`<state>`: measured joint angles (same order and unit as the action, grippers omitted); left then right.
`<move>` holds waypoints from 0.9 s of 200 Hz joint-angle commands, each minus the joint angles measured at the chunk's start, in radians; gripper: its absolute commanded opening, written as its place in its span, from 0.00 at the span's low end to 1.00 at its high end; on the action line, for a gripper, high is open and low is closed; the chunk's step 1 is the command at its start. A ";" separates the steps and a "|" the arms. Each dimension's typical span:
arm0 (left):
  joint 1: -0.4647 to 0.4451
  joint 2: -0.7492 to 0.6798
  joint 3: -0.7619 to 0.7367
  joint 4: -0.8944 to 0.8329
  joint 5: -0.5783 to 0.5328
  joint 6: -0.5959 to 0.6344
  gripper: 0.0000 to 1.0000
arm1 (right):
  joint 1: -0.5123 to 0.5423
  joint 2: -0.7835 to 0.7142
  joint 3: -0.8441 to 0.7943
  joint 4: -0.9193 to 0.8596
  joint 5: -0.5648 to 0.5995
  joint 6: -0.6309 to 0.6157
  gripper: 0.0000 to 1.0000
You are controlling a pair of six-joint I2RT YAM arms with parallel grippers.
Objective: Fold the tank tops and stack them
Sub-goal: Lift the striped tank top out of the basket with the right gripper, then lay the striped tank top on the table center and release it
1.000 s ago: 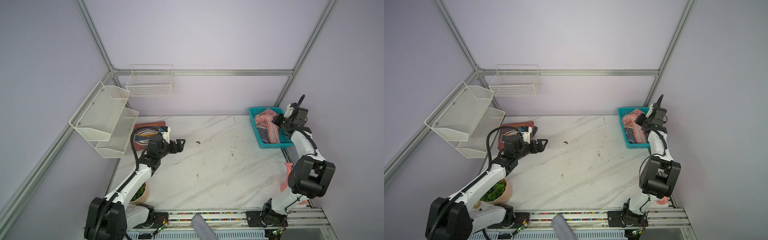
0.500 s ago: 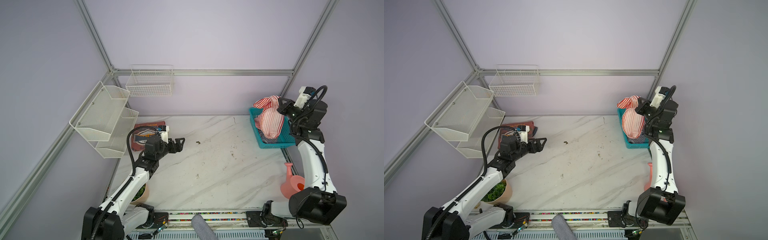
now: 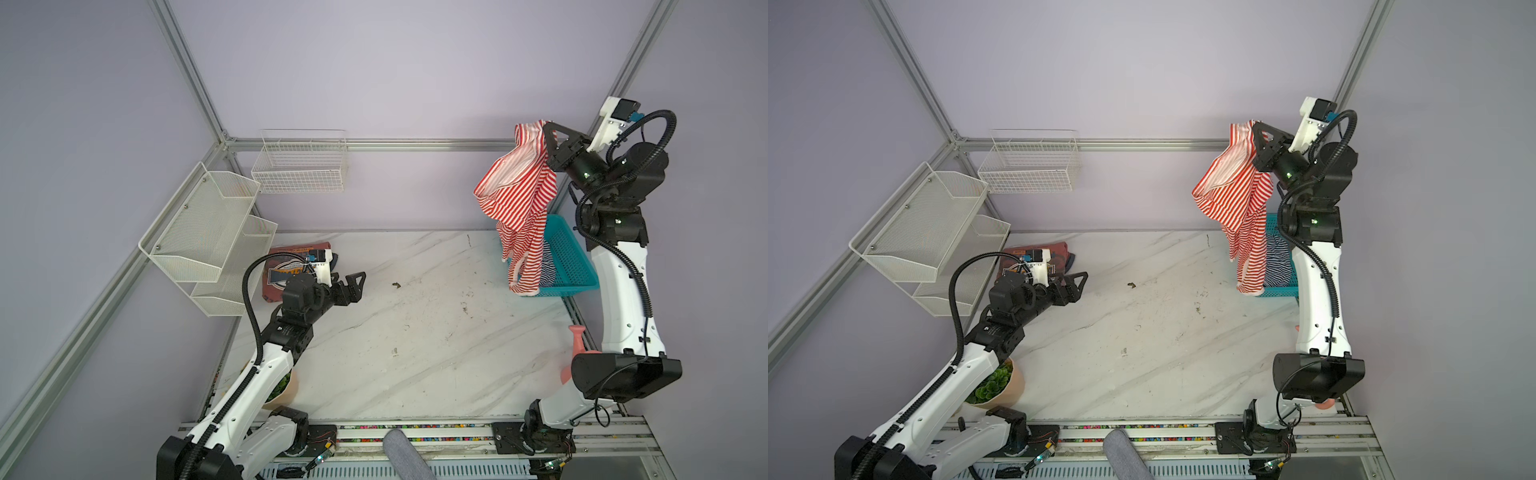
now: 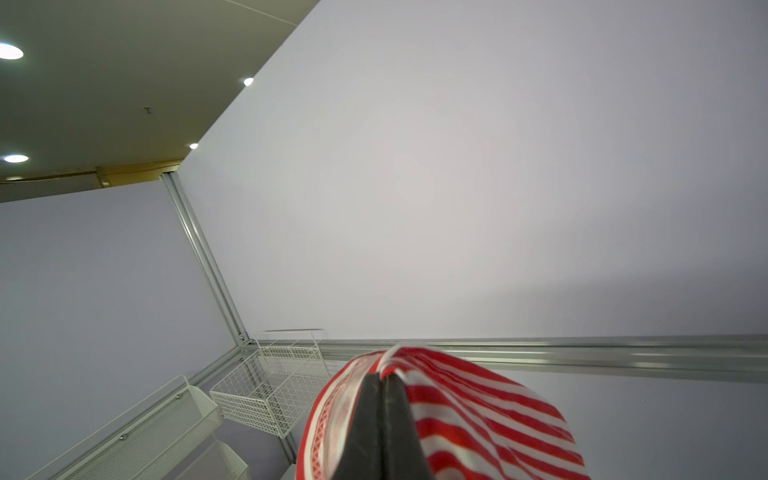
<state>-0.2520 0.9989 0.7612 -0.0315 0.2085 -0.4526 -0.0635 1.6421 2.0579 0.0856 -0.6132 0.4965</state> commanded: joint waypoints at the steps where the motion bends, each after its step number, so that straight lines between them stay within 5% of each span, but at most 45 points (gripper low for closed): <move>1: -0.007 -0.028 0.035 0.009 -0.019 0.012 0.94 | 0.059 0.039 0.081 0.060 -0.072 0.057 0.00; 26: -0.008 -0.045 0.029 0.002 -0.023 0.011 0.94 | 0.163 0.047 0.035 0.009 -0.091 0.003 0.00; 108: -0.007 -0.082 0.027 -0.038 -0.059 0.023 0.94 | 0.422 -0.046 -0.488 -0.064 -0.042 -0.118 0.00; 180: -0.007 -0.101 0.062 -0.168 -0.172 0.085 0.94 | 0.672 0.131 -0.663 -0.347 0.116 -0.266 0.00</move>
<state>-0.2523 0.9195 0.7612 -0.1463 0.1047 -0.4156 0.5476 1.6936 1.4258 -0.1471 -0.5556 0.2924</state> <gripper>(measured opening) 0.940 0.045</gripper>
